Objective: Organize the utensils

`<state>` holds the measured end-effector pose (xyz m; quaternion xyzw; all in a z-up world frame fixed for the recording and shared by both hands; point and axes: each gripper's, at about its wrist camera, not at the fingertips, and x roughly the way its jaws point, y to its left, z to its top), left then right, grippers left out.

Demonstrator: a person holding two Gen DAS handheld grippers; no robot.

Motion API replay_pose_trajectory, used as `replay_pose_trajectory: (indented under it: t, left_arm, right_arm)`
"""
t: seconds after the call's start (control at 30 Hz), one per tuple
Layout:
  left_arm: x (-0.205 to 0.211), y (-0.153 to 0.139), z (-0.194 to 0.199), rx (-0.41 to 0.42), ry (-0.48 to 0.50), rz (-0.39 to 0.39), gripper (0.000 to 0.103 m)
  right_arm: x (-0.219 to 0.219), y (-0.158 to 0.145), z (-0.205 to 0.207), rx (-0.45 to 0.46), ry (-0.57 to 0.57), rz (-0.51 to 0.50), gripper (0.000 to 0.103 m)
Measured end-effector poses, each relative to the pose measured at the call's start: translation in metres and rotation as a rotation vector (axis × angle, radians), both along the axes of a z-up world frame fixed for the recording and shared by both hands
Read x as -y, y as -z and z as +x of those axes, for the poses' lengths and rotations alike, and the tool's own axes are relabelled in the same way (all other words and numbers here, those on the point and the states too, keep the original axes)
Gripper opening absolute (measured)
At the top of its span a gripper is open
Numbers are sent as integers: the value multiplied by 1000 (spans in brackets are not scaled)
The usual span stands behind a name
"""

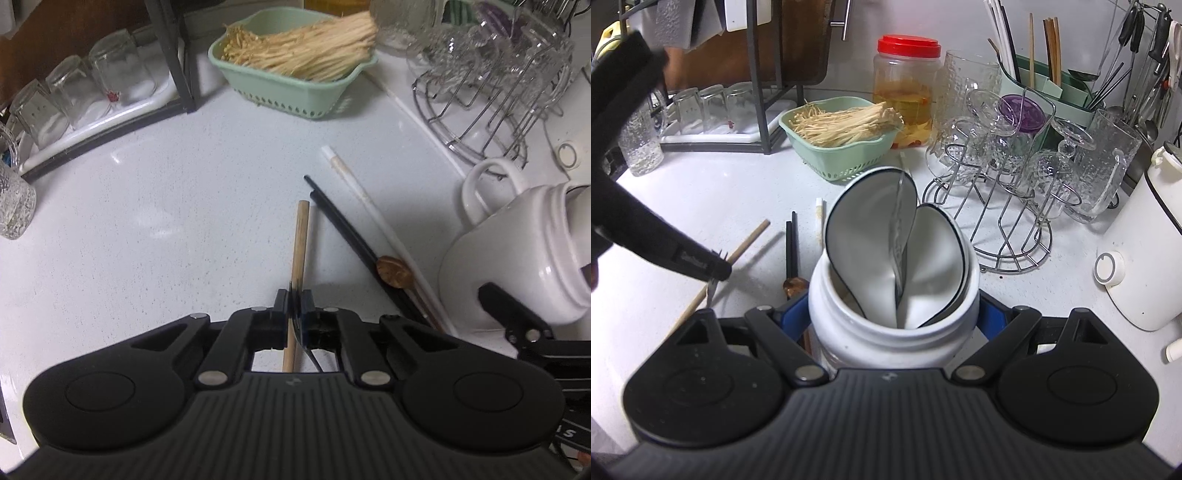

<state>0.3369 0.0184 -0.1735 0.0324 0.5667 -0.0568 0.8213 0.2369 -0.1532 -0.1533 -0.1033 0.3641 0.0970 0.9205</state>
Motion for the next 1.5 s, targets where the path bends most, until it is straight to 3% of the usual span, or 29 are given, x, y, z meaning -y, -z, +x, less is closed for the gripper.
replay_pose_trajectory:
  t: [0.3, 0.4, 0.57, 0.77, 1.03, 1.2, 1.5]
  left_arm:
    - [2, -33, -9, 93, 21, -102, 7]
    - [3, -34, -12, 129, 45, -104, 7]
    - [-16, -8, -11, 82, -2, -157, 7]
    - [-43, 5, -12, 41, -71, -291, 7]
    - [-49, -43, -17, 145, -38, -360, 5]
    - [-36, -69, -19, 237, 43, -337, 4]
    - [-47, -38, -18, 167, 8, -363, 3]
  right_arm:
    - [0, 1, -3, 10, 5, 3, 92]
    - [-1, 1, -4, 17, 8, 4, 92]
    - [-1, 2, -6, 29, 25, 6, 92]
    - [-1, 2, -8, 39, 37, 10, 92]
    - [-4, 3, -10, 57, 62, 12, 92]
    - [-5, 4, -11, 68, 77, 13, 92]
    - [-4, 5, -11, 70, 81, 15, 92]
